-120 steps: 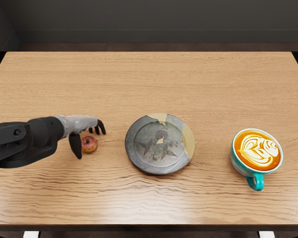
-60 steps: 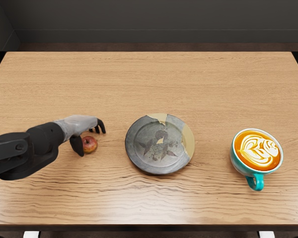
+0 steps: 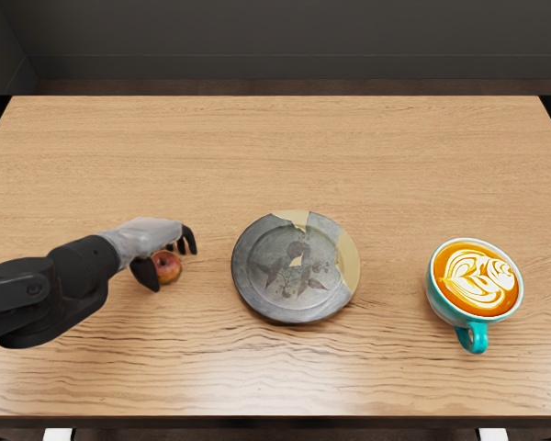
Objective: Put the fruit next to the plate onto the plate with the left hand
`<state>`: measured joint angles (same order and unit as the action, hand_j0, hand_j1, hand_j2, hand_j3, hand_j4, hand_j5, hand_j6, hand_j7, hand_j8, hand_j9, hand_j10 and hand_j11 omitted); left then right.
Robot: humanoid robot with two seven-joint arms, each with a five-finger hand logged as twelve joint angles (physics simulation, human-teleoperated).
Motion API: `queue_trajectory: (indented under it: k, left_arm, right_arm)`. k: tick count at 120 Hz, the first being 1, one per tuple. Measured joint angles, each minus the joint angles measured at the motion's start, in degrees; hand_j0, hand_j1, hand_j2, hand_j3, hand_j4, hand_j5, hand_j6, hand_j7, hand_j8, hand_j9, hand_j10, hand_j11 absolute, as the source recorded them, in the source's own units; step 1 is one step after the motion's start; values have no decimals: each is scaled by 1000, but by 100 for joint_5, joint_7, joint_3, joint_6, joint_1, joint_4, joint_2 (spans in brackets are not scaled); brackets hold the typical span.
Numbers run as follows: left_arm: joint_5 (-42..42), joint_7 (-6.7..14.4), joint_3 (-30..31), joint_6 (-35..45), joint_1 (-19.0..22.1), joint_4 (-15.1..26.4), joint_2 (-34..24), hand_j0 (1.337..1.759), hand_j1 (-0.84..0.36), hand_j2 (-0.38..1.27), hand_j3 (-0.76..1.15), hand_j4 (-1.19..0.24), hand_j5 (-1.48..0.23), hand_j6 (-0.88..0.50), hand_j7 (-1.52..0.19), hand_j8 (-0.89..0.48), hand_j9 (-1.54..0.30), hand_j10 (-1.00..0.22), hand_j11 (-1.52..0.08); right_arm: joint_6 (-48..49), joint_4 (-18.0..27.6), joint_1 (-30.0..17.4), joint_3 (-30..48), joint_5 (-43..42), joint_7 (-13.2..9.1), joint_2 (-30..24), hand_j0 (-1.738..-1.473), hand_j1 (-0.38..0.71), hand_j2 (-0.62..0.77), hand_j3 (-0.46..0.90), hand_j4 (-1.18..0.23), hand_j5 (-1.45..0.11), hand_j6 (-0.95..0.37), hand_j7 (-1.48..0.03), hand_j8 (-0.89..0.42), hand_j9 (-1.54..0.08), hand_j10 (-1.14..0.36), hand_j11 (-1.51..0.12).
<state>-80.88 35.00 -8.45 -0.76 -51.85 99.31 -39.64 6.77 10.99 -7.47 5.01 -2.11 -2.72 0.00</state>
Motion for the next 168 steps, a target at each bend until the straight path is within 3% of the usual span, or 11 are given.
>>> queue_trajectory:
  k: [22,50,97,119,153,168]
  left_arm:
    - [-5,1,-5,5,43,42,9,1657,-259,114,0,-523,-683,-523,-684,-523,-682,-524,-681]
    - [-8,3,-4,183,48,51,9,1655,-319,289,0,-643,-861,-494,-856,-454,-854,-645,-852]
    - [45,3,-78,517,35,2,22,1652,-368,586,0,-783,-1186,-464,-1129,-386,-1105,-594,-1103]
    - [99,2,-255,539,19,24,18,1653,-348,622,0,-806,-1220,-507,-1160,-429,-1149,-614,-1131]
    - [310,2,-845,500,-33,88,8,1654,-416,778,0,-829,-1216,-516,-1179,-425,-1157,-628,-1142]
    - [614,2,-1133,430,-69,132,9,1654,-414,823,0,-841,-1198,-599,-1174,-465,-1161,-675,-1147]
  right_arm:
    - [0,0,0,0,0,0,0,-1658,-331,-3,0,-15,-20,-15,-20,-15,-20,-15,-20]
    - [0,0,0,0,0,0,0,-1658,-331,-3,0,-15,-20,-15,-20,-15,-20,-15,-20]
    - [0,0,0,0,0,0,0,-1658,-331,-3,0,-15,-20,-15,-20,-15,-20,-15,-20]
    - [0,0,0,0,0,0,0,-1658,-331,-3,0,-15,-20,-15,-20,-15,-20,-15,-20]
    - [0,0,0,0,0,0,0,-1658,-331,-3,0,-15,-20,-15,-20,-15,-20,-15,-20]
    - [0,0,0,0,0,0,0,-1658,-331,-3,0,-15,-20,-15,-20,-15,-20,-15,-20]
